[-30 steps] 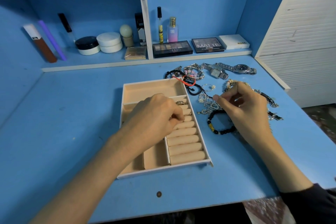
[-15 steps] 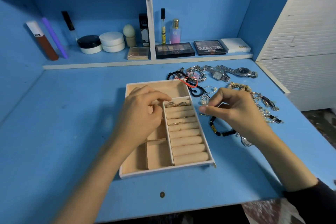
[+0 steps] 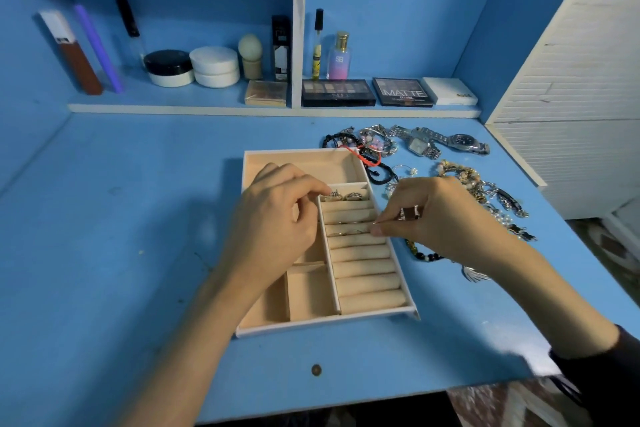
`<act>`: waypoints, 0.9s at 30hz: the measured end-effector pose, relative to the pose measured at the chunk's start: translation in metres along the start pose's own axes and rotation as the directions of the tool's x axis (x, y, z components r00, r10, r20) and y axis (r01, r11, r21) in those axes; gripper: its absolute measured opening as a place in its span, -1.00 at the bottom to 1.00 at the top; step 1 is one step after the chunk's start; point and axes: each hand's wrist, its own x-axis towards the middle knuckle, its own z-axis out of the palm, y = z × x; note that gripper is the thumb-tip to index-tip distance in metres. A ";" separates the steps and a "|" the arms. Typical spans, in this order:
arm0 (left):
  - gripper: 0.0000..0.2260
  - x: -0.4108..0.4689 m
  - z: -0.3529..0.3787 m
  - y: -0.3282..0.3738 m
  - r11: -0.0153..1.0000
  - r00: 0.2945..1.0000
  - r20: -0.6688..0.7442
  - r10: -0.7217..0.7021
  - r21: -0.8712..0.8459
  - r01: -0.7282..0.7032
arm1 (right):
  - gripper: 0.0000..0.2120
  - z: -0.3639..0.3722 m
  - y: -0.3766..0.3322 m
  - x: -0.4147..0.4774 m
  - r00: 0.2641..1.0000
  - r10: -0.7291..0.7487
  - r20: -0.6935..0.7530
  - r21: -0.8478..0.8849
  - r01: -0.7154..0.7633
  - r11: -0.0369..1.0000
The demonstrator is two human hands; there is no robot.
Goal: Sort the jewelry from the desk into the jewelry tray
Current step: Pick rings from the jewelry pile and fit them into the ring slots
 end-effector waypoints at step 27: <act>-0.75 -0.001 -0.002 -0.001 1.000 1.000 0.018 -0.010 -0.006 0.010 | -0.82 0.006 0.002 -0.002 0.990 -0.141 -0.025 -0.256 0.130 0.958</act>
